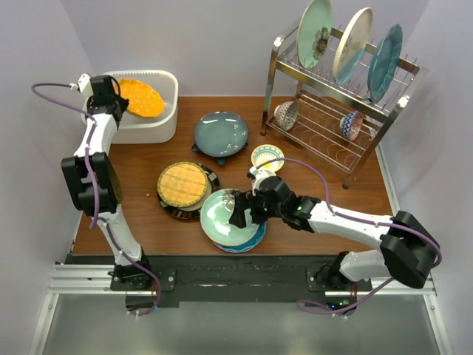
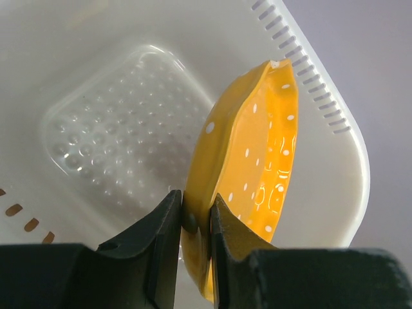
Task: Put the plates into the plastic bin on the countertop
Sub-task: Place the plate in the plastic bin.
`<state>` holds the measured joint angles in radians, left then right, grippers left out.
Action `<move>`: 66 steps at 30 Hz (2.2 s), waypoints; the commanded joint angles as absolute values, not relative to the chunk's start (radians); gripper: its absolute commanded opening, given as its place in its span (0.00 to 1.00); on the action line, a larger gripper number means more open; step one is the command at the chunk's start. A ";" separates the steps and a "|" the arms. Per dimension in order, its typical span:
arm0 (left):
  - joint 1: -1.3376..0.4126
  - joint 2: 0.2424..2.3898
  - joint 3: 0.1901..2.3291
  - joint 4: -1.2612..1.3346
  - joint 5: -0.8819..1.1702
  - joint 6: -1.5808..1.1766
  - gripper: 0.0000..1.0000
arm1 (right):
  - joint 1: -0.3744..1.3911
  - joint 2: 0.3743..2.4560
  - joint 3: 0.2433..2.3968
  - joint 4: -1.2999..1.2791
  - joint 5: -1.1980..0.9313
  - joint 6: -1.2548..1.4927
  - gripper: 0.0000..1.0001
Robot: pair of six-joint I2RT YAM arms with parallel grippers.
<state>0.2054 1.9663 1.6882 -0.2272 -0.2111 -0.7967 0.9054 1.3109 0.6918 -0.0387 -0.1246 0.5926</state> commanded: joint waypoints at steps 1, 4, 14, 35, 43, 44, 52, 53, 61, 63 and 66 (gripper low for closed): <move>0.178 1.960 1.833 -0.097 -0.264 -0.746 0.00 | 0.911 1.318 0.736 -0.023 -0.137 0.577 0.99; 0.164 1.997 1.890 -0.138 -0.293 -0.697 0.00 | 0.911 1.322 0.738 -0.023 -0.138 0.577 0.99; 0.153 2.114 2.014 -0.248 -0.275 -0.660 0.00 | 0.911 1.330 0.738 -0.025 -0.137 0.575 0.99; 0.152 2.178 2.017 -0.324 -0.265 -0.623 0.05 | 0.911 1.325 0.724 -0.018 -0.137 0.575 0.99; 0.153 2.183 1.991 -0.344 -0.284 -0.608 0.26 | 0.911 1.316 0.716 -0.018 -0.137 0.575 0.99; 0.153 2.183 1.990 -0.350 -0.284 -0.606 0.27 | 0.911 1.315 0.715 -0.020 -0.135 0.575 0.99; 0.158 2.191 1.990 -0.377 -0.316 -0.586 0.42 | 0.911 1.299 0.706 -0.018 -0.129 0.575 0.99; 0.158 2.192 1.988 -0.382 -0.314 -0.584 0.42 | 0.911 1.299 0.704 -0.018 -0.130 0.575 0.99; 0.166 2.207 1.987 -0.397 -0.279 -0.581 0.46 | 0.911 1.295 0.700 -0.017 -0.132 0.577 0.99; 0.167 2.206 1.987 -0.397 -0.273 -0.581 0.48 | 0.911 1.293 0.699 -0.018 -0.130 0.577 0.99; 0.166 2.197 1.987 -0.394 -0.259 -0.577 0.52 | 0.911 1.292 0.699 -0.018 -0.129 0.578 0.99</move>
